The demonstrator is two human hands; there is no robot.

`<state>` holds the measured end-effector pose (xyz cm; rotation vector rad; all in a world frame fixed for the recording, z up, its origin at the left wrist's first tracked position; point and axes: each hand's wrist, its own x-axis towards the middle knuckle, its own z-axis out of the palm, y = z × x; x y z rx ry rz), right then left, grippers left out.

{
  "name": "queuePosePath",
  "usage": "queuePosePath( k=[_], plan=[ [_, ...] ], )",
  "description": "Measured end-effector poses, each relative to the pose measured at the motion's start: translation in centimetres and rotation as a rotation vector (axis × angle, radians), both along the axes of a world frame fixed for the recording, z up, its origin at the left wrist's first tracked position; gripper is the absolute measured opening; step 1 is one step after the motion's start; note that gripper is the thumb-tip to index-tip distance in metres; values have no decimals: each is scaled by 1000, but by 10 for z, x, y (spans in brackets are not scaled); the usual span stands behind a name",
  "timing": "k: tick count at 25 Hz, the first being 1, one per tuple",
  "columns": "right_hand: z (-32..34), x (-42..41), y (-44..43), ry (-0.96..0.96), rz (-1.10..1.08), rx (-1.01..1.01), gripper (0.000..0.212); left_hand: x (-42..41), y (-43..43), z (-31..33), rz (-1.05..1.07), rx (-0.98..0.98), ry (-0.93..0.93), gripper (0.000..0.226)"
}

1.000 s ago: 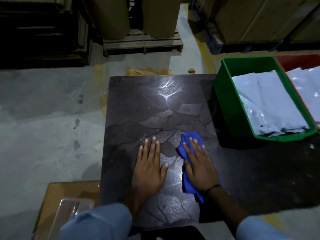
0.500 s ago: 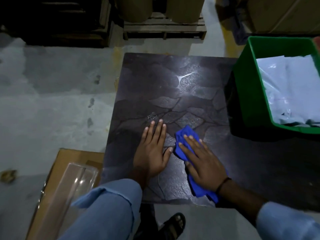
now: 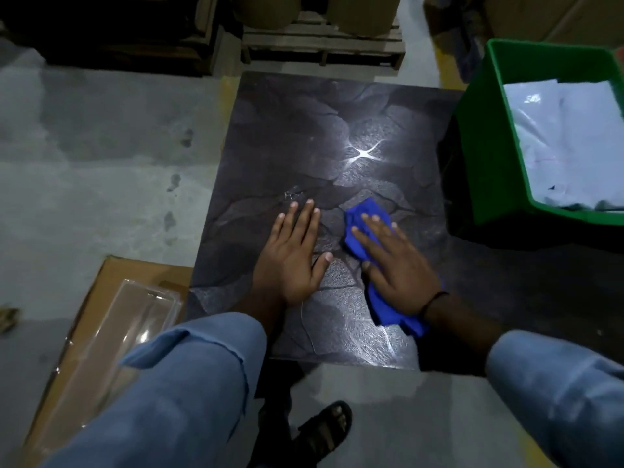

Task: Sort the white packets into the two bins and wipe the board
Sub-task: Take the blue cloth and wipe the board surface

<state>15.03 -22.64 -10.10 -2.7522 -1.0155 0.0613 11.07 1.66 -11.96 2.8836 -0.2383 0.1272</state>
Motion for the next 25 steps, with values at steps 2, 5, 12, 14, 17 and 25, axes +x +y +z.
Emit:
queuePosePath(
  k=[2,5,12,14,17,25],
  plan=[
    [-1,21,16,28,-262,17,62,-1,0,0,14,-13,3,76],
    [1,-24,39,9,-252,18,64,-2,-2,2,13,-13,13,76],
    [-6,-29,13,14,-276,49,62,-1,-1,3,28,-21,1,77],
    [-7,-1,38,13,-442,49,64,0,1,3,21,-27,4,76],
    [-4,-14,56,14,-384,37,65,1,1,3,3,-33,20,77],
    [-7,7,45,21,-314,49,62,5,2,4,8,44,110,81]
  ],
)
